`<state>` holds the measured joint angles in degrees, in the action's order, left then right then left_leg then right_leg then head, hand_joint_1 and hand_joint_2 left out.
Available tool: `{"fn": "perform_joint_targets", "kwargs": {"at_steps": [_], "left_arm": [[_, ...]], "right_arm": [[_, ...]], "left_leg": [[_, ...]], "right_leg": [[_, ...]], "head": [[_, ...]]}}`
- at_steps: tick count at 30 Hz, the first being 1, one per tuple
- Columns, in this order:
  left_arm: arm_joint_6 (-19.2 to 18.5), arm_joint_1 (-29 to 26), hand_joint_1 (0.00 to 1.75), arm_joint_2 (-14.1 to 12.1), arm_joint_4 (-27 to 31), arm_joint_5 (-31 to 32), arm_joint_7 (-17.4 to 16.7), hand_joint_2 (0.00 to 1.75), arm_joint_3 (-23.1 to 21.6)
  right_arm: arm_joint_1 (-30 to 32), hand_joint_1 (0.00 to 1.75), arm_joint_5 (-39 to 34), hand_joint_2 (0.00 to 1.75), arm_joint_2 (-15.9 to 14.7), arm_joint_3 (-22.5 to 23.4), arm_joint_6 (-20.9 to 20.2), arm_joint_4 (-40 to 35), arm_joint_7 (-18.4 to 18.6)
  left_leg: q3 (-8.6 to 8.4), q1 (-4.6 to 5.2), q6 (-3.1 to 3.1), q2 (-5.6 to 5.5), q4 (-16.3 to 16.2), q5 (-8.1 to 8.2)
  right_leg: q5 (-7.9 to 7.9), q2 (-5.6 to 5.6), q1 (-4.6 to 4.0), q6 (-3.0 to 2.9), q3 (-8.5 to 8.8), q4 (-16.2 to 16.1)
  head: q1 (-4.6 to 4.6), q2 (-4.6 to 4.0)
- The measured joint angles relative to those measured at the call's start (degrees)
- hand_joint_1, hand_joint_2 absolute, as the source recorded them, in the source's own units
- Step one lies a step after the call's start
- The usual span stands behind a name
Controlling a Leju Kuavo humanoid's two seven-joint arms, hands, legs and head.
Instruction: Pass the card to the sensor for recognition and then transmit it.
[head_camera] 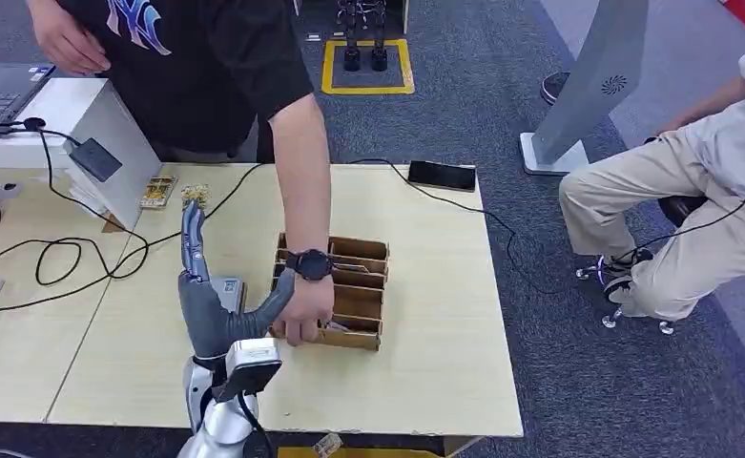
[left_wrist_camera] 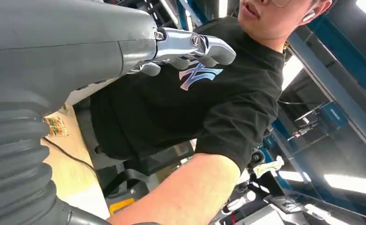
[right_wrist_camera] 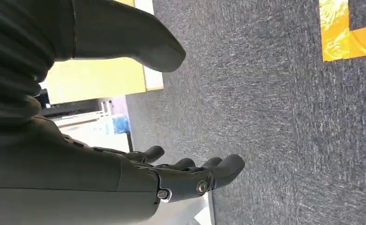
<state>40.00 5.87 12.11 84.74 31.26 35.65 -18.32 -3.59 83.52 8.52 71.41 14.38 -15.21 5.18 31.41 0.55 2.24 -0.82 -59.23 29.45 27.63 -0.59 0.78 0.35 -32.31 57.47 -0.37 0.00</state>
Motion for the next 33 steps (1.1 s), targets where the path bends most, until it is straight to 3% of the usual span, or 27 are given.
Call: {"fn": "perform_joint_targets", "kwargs": {"at_steps": [25, 29, 33], "left_arm": [[0.0, 0.0, 0.00, 0.0, -0.6, -0.4, -0.3, 1.75, 0.0], [0.0, 0.0, 0.00, 0.0, -0.9, 2.4, -0.2, 1.75, 0.0], [0.0, -0.5, 0.00, -0.5, -1.2, 5.2, 3.4, 1.75, 0.2]], "right_arm": [[0.0, 0.00, 0.4, 1.75, -0.2, -0.6, 0.5, 0.1, 0.3], [0.0, 0.00, 0.5, 1.75, -0.2, -0.6, 0.5, 0.1, 0.2], [0.0, 0.00, 1.1, 1.75, -0.5, -0.9, -0.2, 0.1, -0.1]], "left_leg": [[0.00, 0.00, 0.00, 0.00, 0.0, 0.00], [0.01, 0.00, 0.00, 0.00, 0.0, 0.00], [0.01, 0.00, 0.00, 0.01, 0.0, 0.00]], "right_leg": [[0.00, 0.00, 0.00, 0.00, 0.00, 0.0], [0.00, 0.00, 0.00, 0.00, 0.00, 0.0], [0.00, 0.00, 0.00, 0.00, 0.00, 0.0]], "head": [[0.00, 0.00], [0.00, 0.00], [0.00, 0.00]]}}
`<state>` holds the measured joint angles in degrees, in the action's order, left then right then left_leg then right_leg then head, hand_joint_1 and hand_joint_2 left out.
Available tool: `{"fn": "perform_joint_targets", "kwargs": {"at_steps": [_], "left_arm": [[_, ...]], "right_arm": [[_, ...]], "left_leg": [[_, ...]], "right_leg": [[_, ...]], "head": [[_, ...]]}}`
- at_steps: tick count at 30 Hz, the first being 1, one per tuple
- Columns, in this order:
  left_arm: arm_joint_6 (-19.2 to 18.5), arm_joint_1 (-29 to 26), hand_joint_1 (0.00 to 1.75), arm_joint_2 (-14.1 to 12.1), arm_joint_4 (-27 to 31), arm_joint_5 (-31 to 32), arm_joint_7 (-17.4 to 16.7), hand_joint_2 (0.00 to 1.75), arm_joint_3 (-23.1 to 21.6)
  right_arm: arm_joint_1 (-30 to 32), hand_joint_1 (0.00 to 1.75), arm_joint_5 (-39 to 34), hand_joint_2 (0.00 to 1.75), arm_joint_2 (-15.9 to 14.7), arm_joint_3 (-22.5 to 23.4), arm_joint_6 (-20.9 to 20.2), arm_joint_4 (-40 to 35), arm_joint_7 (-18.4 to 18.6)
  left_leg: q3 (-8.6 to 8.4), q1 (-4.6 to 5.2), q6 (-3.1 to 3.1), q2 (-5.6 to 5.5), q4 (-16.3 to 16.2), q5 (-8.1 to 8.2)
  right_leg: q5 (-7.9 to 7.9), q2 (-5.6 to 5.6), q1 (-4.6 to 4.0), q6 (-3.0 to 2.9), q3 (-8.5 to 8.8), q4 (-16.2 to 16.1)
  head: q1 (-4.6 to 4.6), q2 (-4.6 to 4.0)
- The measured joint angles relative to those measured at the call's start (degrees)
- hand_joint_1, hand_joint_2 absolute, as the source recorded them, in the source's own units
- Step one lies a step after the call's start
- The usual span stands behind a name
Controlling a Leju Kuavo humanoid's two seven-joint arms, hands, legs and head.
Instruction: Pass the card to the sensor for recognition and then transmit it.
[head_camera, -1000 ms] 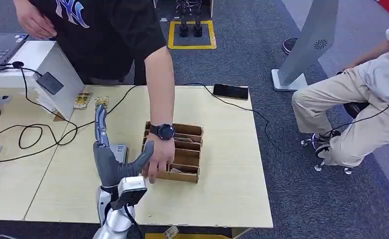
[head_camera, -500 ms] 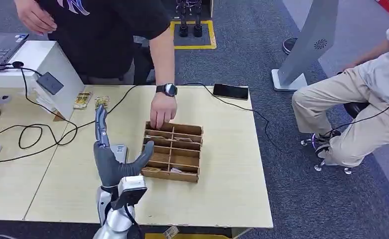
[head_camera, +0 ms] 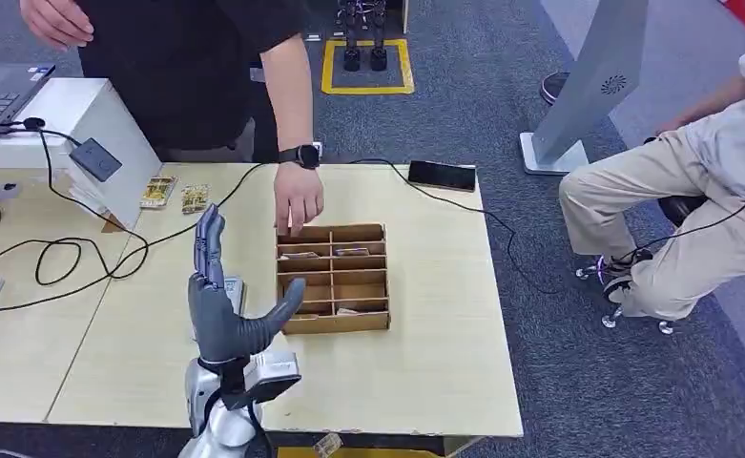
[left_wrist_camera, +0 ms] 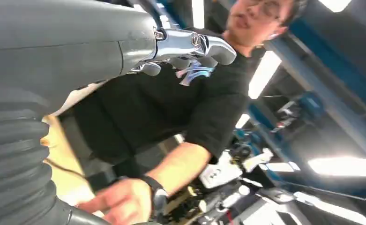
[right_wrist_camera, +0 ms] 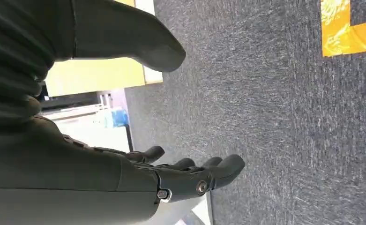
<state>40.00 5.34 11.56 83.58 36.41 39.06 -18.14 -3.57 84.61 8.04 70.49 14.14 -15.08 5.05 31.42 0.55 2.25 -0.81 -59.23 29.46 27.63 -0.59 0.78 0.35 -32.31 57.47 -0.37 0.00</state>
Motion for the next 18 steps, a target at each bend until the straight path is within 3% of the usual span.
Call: {"fn": "perform_joint_targets", "kwargs": {"at_steps": [5, 12, 18], "left_arm": [[0.0, -1.2, 0.00, -2.1, -0.5, 3.1, -0.8, 1.75, -0.7], [0.0, -1.4, 0.00, -5.0, -4.6, 20.8, -3.9, 1.75, -2.1], [0.0, -1.4, 0.00, -6.5, -8.3, 26.2, -5.5, 1.75, -2.5]], "right_arm": [[0.0, 0.00, 0.2, 1.75, -0.4, 0.0, -0.5, 0.1, -0.1], [0.0, 0.00, 0.9, 1.75, -1.1, -0.3, -1.1, 0.4, -0.4], [0.0, 0.00, 1.3, 1.75, -1.6, -0.7, -1.2, 0.7, -0.4]], "left_leg": [[-0.01, 0.00, 0.00, -0.01, 0.0, 0.00], [-0.01, 0.00, 0.00, 0.00, 0.0, 0.00], [-0.01, 0.00, 0.00, 0.00, 0.0, 0.00]], "right_leg": [[0.01, -0.01, 0.00, 0.00, -0.01, 0.0], [0.00, -0.02, 0.00, 0.00, 0.00, 0.0], [0.00, -0.03, 0.00, 0.00, -0.01, 0.0]], "head": [[0.00, 0.00], [0.00, 0.00], [0.00, 0.00]]}}
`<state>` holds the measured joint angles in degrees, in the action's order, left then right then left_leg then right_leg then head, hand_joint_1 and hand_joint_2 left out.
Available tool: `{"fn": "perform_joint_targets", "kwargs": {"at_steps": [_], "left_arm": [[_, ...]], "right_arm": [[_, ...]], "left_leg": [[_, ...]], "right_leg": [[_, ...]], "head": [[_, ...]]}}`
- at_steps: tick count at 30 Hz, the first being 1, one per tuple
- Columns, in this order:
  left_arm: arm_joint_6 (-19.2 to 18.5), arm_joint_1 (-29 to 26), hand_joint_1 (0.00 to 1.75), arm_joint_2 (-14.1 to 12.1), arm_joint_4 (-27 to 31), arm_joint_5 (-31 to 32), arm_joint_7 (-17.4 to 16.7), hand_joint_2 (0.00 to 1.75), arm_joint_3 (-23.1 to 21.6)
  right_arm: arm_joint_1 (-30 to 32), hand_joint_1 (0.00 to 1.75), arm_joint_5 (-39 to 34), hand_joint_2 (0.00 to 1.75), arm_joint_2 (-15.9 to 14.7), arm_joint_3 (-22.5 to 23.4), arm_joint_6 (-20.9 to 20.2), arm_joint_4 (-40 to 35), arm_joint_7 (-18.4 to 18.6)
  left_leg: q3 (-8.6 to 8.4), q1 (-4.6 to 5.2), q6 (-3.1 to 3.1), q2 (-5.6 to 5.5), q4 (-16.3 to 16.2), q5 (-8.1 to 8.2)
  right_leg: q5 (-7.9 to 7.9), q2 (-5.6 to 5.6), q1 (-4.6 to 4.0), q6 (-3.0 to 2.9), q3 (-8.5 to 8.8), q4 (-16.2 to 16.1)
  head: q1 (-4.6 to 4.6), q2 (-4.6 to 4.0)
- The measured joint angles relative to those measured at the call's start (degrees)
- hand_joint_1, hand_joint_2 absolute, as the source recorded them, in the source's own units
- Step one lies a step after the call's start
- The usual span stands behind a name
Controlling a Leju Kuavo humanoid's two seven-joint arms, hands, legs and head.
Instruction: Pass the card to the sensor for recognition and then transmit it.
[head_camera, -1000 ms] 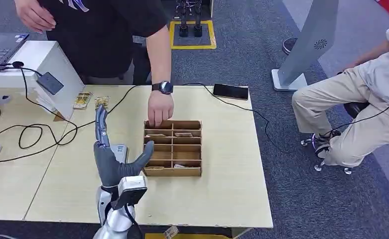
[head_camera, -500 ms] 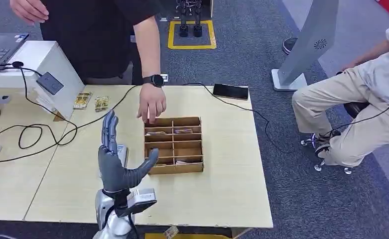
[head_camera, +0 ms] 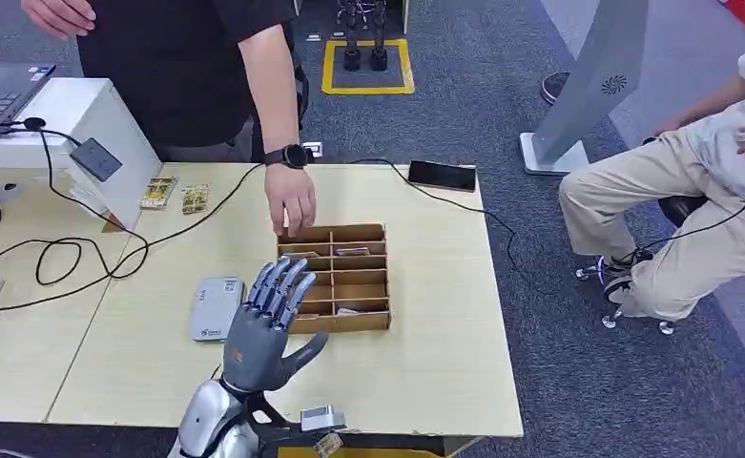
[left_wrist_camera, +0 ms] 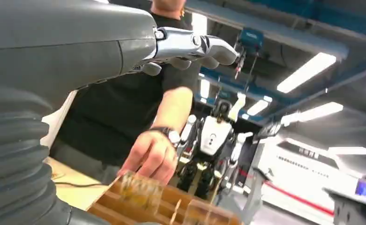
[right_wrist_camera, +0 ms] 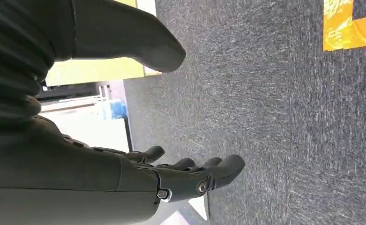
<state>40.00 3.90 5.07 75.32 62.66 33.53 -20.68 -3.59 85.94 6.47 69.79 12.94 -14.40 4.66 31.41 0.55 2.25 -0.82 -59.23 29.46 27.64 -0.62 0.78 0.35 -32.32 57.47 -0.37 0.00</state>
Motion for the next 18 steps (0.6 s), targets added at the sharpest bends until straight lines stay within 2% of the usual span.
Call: {"fn": "perform_joint_targets", "kwargs": {"at_steps": [4, 9, 14, 16, 17, 18], "left_arm": [[0.0, 0.3, 0.00, -0.8, -2.0, 2.6, -2.1, 1.75, -0.9], [0.0, 1.0, 0.00, -2.1, -4.4, 6.6, -6.6, 1.75, -2.7], [0.0, 1.0, 0.00, -2.1, -4.5, 6.8, -6.8, 1.75, -2.7], [0.0, 1.2, 0.00, -2.4, -4.9, 8.1, -7.9, 1.75, -3.1], [0.0, 1.5, 0.00, -2.9, -5.4, 13.0, -12.5, 1.75, -3.4], [0.0, 1.7, 0.00, -3.1, -5.4, 15.2, -14.9, 1.75, -3.4]], "right_arm": [[0.0, 0.00, 0.2, 1.75, -0.2, -0.5, -0.1, 0.1, 0.1], [0.0, 0.00, 0.4, 1.75, -0.3, -0.7, -0.1, 0.3, 0.1], [0.0, 0.00, 0.4, 1.75, -0.3, -0.7, 0.0, 0.3, 0.1], [0.0, 0.00, 0.5, 1.75, -0.3, -0.7, -0.1, 0.3, 0.1], [0.0, 0.00, 0.5, 1.75, -0.4, -0.7, 0.0, 0.4, 0.4], [0.0, 0.00, 0.5, 1.75, -0.4, -0.8, 0.0, 0.5, 0.5]], "left_leg": [[0.00, 0.00, 0.00, 0.00, 0.0, 0.00], [0.00, 0.00, 0.00, 0.00, 0.0, 0.00], [0.00, 0.00, 0.00, 0.00, 0.0, 0.00], [0.00, 0.00, 0.00, 0.00, 0.0, 0.00], [0.00, 0.00, 0.00, 0.00, 0.0, 0.00], [0.00, 0.00, 0.00, 0.00, 0.0, 0.00]], "right_leg": [[0.00, 0.00, 0.00, 0.00, 0.00, 0.0], [0.00, 0.00, 0.00, 0.00, 0.00, 0.0], [0.00, 0.00, 0.00, 0.00, 0.00, 0.0], [0.00, 0.00, 0.00, 0.00, 0.00, 0.0], [0.00, 0.00, 0.00, 0.00, 0.00, 0.0], [0.00, 0.00, 0.00, 0.00, 0.00, 0.0]], "head": [[0.00, 0.00], [0.00, 0.00], [0.00, 0.00], [0.00, 0.00], [0.00, 0.00], [0.00, 0.00]]}}
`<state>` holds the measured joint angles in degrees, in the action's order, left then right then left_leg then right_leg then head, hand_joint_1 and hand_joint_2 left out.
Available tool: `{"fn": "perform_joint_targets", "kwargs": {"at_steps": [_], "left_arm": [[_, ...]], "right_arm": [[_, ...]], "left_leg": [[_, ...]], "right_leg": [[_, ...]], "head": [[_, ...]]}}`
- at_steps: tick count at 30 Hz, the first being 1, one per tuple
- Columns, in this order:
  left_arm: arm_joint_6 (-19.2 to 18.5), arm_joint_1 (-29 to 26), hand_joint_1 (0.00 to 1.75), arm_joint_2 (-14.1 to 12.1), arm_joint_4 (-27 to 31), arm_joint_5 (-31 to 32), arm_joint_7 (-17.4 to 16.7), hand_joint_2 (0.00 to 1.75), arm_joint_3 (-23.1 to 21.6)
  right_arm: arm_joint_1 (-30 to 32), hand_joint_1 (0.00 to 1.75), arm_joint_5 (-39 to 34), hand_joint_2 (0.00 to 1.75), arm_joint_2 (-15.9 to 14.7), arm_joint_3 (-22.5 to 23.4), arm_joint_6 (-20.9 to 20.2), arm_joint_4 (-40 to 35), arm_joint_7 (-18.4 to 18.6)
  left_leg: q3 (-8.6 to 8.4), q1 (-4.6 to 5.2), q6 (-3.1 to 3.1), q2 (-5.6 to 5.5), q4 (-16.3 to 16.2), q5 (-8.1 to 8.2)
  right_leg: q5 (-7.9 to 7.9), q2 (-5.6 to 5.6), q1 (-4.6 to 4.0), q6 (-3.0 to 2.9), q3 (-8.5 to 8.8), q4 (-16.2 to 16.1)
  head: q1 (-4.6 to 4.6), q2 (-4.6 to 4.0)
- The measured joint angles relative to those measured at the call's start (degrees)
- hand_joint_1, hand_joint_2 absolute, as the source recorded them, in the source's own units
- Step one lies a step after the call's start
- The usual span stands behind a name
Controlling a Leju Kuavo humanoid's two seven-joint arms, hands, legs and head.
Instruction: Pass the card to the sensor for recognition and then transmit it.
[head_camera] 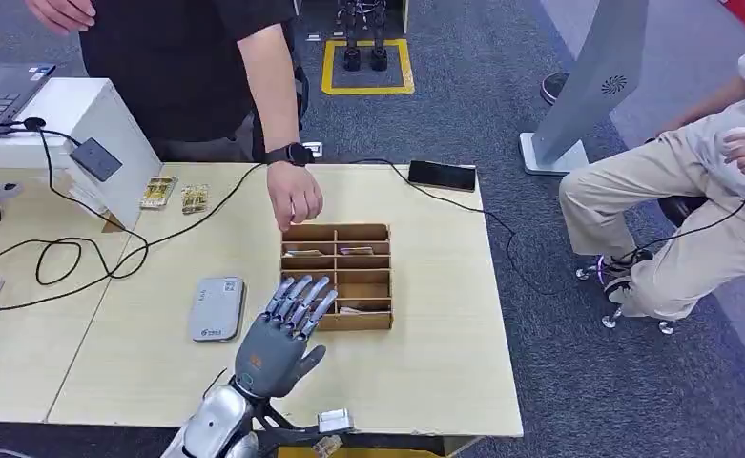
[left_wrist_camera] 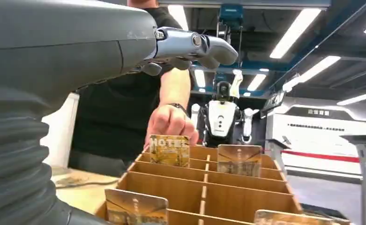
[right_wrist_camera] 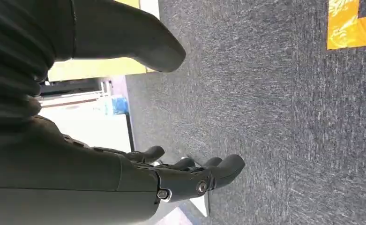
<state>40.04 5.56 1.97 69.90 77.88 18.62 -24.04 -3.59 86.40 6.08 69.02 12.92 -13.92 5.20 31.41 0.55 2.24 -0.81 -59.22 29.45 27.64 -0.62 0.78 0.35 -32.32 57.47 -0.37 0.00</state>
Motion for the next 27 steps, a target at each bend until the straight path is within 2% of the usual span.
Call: {"fn": "perform_joint_targets", "kwargs": {"at_steps": [7, 10, 17, 27], "left_arm": [[0.0, 1.0, 0.00, -0.6, -0.3, 4.0, -5.9, 1.75, -0.3], [0.0, 1.2, 0.00, -0.9, -0.5, 4.8, -7.1, 1.75, -0.7], [0.0, 2.8, 0.00, -2.0, -2.6, 6.3, -14.5, 1.75, -3.4], [0.0, 5.1, 0.00, -3.4, -8.7, 6.0, -16.2, 1.75, -7.0]], "right_arm": [[0.0, 0.00, 0.0, 1.75, 0.0, 0.0, 0.0, 0.2, 0.3], [0.0, 0.00, 0.0, 1.75, 0.0, 0.0, 0.1, 0.2, 0.3], [0.0, 0.00, 0.0, 1.75, 0.0, 0.0, 0.1, 0.4, 0.3], [0.0, 0.00, 0.3, 1.75, 0.0, 0.0, 0.1, 0.4, 0.3]], "left_leg": [[0.00, 0.00, 0.00, 0.00, 0.0, 0.00], [0.00, 0.00, 0.00, 0.00, 0.0, 0.00], [0.00, 0.00, 0.00, 0.00, 0.0, 0.00], [0.01, 0.00, 0.00, 0.00, 0.0, 0.00]], "right_leg": [[0.00, 0.00, 0.00, 0.00, 0.00, 0.0], [0.00, 0.00, 0.00, 0.00, 0.00, 0.0], [0.00, 0.00, 0.00, 0.00, 0.00, 0.0], [0.00, -0.01, 0.00, 0.00, 0.00, 0.0]], "head": [[0.00, 0.00], [0.00, 0.00], [0.00, 0.00], [0.00, 0.00]]}}
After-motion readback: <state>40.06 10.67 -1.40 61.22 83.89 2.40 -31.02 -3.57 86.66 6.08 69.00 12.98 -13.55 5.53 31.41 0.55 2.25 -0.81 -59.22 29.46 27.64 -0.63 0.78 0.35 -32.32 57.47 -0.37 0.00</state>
